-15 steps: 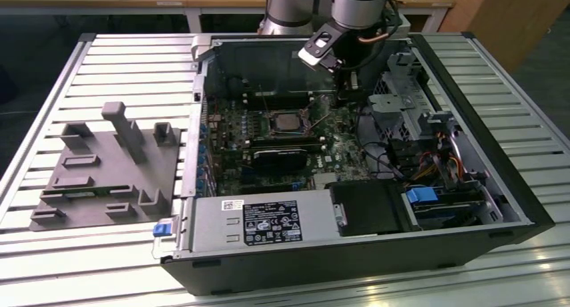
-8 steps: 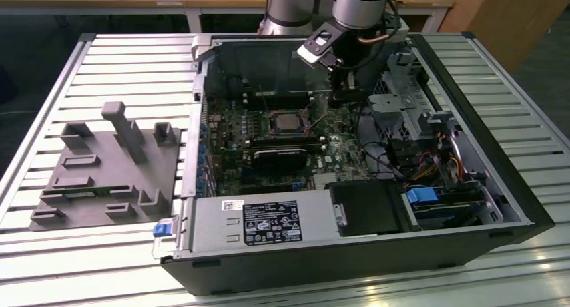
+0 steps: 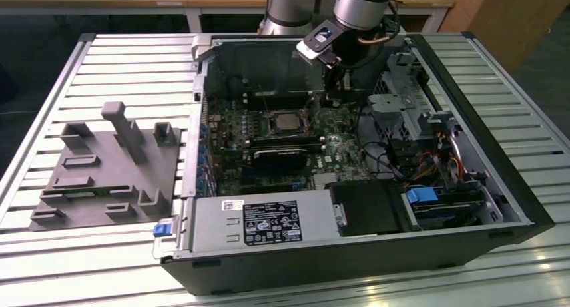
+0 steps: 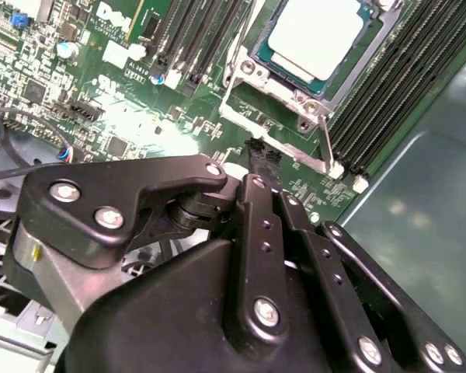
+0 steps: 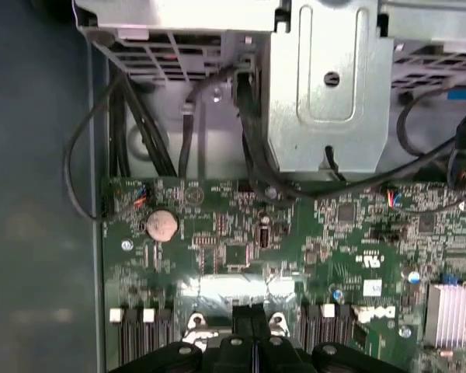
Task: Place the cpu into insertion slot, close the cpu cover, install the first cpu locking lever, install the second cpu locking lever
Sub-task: 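Close the cpu cover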
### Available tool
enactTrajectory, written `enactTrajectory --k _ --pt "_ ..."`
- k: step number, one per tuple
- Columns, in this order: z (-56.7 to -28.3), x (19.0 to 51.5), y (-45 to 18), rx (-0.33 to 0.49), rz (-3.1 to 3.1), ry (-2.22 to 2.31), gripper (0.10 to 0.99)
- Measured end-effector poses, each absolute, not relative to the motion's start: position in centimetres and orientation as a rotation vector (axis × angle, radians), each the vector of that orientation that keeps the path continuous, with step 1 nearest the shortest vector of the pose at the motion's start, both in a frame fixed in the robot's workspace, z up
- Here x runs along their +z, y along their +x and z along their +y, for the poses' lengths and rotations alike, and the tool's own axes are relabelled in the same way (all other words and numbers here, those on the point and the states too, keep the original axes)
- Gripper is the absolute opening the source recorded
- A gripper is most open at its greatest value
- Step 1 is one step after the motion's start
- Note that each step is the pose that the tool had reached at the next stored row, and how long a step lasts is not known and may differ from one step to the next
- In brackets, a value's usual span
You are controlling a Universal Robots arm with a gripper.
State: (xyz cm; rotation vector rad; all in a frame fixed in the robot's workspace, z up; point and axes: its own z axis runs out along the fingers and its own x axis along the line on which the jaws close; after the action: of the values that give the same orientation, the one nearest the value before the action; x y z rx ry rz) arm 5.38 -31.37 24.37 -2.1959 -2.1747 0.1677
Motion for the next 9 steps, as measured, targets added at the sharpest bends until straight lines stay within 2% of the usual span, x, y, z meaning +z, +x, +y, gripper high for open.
enactTrajectory --k 9 --pt "-31.37 24.37 4.66 0.163 -2.177 -2.198 0.102"
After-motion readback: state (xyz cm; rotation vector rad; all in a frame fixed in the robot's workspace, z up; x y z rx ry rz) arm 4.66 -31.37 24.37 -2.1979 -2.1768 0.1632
